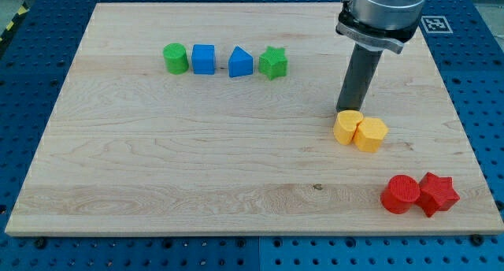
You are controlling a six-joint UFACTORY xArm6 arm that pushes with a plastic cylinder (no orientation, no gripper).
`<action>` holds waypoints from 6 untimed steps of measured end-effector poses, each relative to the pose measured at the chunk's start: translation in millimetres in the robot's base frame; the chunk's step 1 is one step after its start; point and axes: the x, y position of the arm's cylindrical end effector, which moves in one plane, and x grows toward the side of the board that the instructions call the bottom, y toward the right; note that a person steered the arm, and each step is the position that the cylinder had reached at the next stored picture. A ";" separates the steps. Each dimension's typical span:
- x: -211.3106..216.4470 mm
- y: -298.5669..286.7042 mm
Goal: Separate the yellow heart from yellow hexagon
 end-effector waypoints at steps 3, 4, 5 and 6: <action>39.5 42.8; 51.8 43.8; 60.7 43.8; 62.7 39.3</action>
